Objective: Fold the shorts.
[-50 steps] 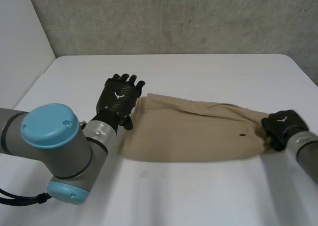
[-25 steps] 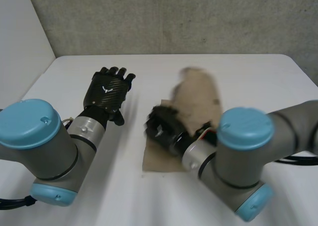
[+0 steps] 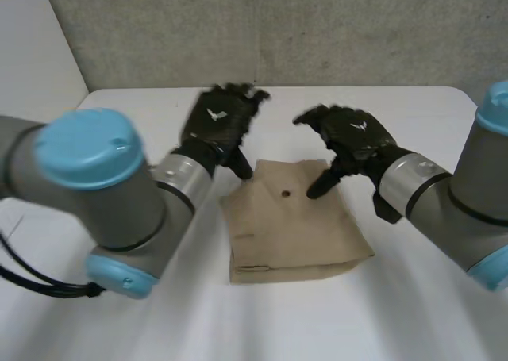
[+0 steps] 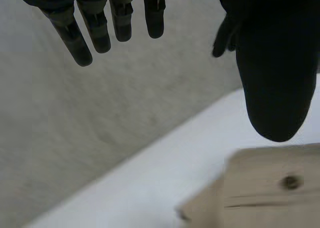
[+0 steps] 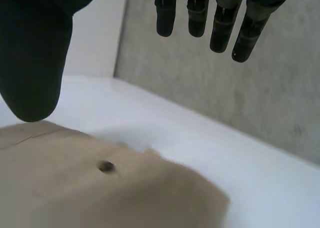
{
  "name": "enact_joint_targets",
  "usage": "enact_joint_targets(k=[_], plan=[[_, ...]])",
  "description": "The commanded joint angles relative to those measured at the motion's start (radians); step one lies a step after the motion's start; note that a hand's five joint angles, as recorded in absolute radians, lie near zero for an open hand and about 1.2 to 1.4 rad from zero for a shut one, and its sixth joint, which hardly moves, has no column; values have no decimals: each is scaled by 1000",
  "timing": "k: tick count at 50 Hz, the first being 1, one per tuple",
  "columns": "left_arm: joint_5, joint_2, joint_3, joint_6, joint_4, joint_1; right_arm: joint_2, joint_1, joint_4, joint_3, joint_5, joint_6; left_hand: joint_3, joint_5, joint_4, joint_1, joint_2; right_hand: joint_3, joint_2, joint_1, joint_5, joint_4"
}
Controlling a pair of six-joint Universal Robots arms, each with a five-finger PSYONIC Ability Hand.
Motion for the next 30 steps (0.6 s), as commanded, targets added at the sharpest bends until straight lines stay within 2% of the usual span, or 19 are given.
enact_joint_targets(k=[1, 11, 17, 22, 30], plan=[[-7, -158, 152, -77, -170, -66, 121, -54, 187, -65, -5, -127, -25, -34, -16, -28, -19, -38, -41, -27, -56, -58], [-28, -233, 149, -71, -217, -69, 141, -65, 186, -62, -2, -143, -10, -19, -2, -13, -4, -38, -41, -27, -56, -58], [-91, -310, 150, -68, -314, -69, 274, -61, 183, -96, 1, -178, -22, -31, -13, -25, -16, -38, -41, -27, -56, -58], [-88, -318, 149, -68, -322, -69, 338, -61, 189, -119, 13, -261, -22, -31, -13, -25, -16, -38, -41, -27, -56, -58], [-87, -249, 141, -66, -346, -81, 279, -67, 193, -133, 84, -341, -28, -37, -19, -31, -22, -38, -41, -27, -56, -58]])
